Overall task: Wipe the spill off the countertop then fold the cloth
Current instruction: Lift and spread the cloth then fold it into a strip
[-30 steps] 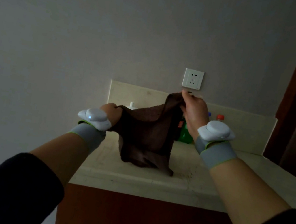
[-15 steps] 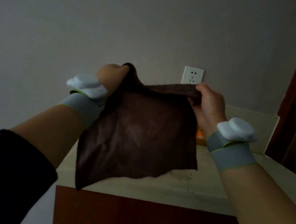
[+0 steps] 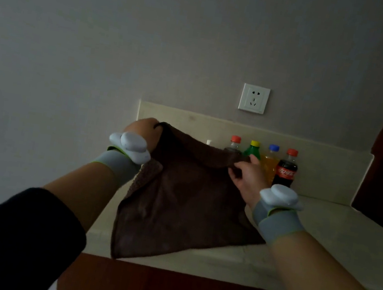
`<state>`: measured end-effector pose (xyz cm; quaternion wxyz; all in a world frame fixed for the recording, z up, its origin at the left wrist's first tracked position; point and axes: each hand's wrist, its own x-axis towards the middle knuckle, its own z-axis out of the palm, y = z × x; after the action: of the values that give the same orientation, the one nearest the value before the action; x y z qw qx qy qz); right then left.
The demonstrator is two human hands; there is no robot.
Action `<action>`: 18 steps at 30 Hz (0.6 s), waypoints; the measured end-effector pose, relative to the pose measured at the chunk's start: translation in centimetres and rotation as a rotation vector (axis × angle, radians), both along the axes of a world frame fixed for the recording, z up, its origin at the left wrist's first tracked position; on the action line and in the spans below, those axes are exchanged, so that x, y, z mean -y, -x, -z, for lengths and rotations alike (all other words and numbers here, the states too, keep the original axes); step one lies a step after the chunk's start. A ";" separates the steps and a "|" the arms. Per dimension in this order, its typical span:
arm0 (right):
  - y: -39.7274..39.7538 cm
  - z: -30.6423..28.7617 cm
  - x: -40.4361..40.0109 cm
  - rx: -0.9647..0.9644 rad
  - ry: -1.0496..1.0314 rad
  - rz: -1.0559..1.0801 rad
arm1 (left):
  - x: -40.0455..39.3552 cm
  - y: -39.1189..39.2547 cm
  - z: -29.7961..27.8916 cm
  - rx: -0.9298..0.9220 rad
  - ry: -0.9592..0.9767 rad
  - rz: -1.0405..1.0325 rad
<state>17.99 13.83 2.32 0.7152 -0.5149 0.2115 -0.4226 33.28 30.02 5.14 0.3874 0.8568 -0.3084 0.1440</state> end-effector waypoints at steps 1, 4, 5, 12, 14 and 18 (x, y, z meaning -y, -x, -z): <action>0.2 0.3 0.2 -0.033 -0.019 -0.009 | 0.1 0.2 0.5 0.021 -0.068 0.020; 1.0 1.4 1.2 -0.119 -0.085 0.016 | -0.2 1.0 2.3 0.082 -0.325 0.089; 1.4 1.7 1.6 -0.157 -0.085 0.028 | -0.5 1.4 2.7 0.093 -0.405 0.090; 1.8 2.6 2.8 -0.350 -0.070 0.013 | -4.0 3.6 4.0 0.161 -0.825 0.036; 1.3 2.9 2.7 -0.378 -0.023 0.019 | -4.6 4.3 4.4 0.150 -0.838 0.049; 1.7 3.3 3.5 -0.525 0.080 0.005 | -5.0 5.4 4.8 0.132 -0.845 0.063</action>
<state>16.27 10.29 -1.02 0.6138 -0.6343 0.3742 -0.2846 27.83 35.00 0.37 -0.0141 0.9194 -0.3902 0.0475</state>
